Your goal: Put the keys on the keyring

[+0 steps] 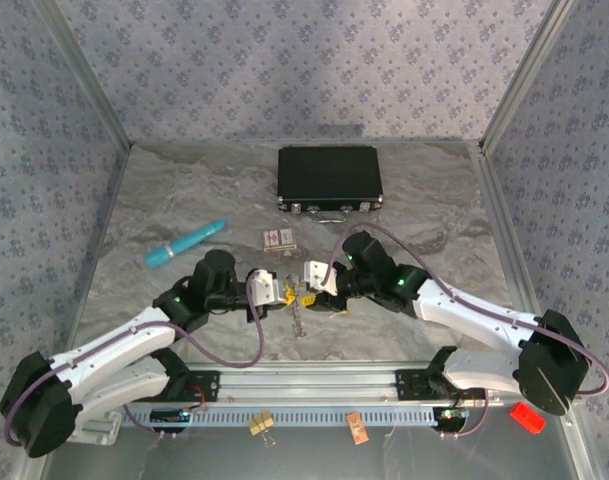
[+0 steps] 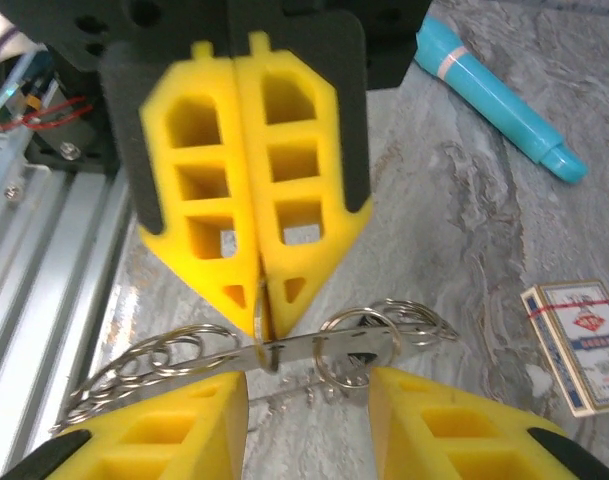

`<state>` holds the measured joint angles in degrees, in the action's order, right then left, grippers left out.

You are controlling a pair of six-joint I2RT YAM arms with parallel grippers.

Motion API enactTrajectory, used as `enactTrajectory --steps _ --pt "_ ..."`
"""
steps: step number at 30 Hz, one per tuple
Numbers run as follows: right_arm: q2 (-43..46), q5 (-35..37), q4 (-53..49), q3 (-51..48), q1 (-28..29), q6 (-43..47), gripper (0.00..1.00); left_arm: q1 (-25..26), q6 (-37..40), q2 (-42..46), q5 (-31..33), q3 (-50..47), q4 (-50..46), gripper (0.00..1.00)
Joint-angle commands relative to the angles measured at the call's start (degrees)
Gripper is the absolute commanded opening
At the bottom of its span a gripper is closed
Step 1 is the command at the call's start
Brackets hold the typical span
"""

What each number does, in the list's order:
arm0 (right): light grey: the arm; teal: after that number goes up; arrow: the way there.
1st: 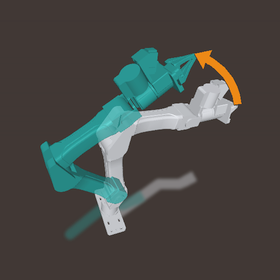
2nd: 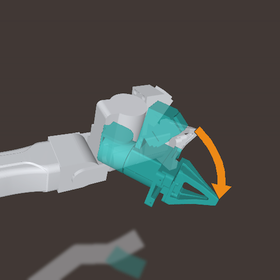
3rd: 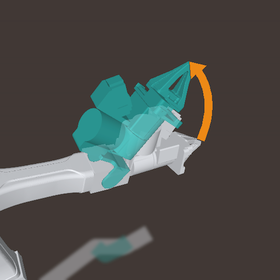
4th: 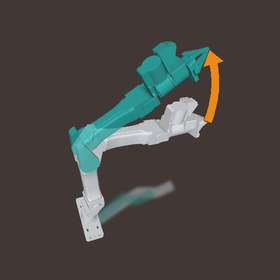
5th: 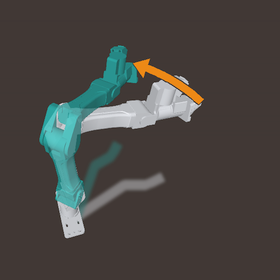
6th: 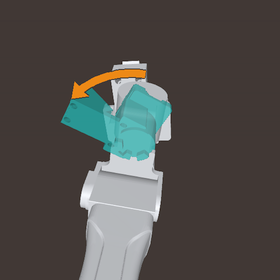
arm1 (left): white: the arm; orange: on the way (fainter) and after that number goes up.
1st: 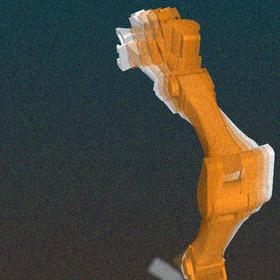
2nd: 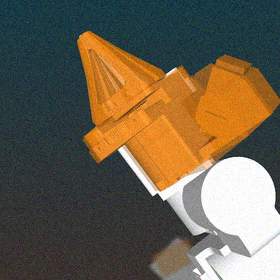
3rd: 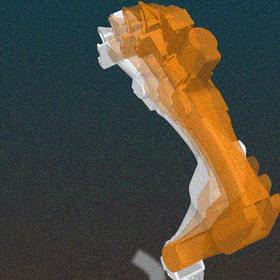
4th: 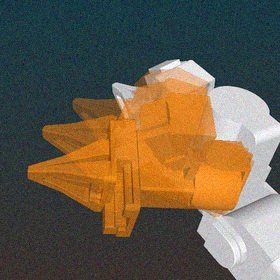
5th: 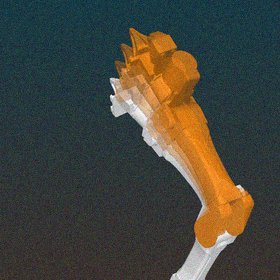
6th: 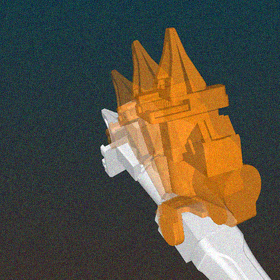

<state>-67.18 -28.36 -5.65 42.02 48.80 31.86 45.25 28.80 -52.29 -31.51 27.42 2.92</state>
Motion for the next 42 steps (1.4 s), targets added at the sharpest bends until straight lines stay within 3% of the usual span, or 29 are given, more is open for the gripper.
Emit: enactTrajectory --steps 1,6,12,42 --pt "0.8 5.0 -1.6 -0.8 0.9 2.2 0.36 2.0 5.8 0.7 4.5 2.0 0.5 0.0" --pt "2.3 7.4 -0.2 -2.2 1.7 2.2 0.32 4.7 11.4 2.8 10.7 -0.2 2.4 0.0" --pt "3.3 9.9 -0.4 -3.4 2.6 3.7 0.33 5.6 13.8 4.3 13.6 -1.4 3.8 0.0" --pt "3.7 9.2 3.8 -3.1 4.4 2.9 0.25 7.7 17.4 5.0 16.3 -1.8 2.3 0.0"
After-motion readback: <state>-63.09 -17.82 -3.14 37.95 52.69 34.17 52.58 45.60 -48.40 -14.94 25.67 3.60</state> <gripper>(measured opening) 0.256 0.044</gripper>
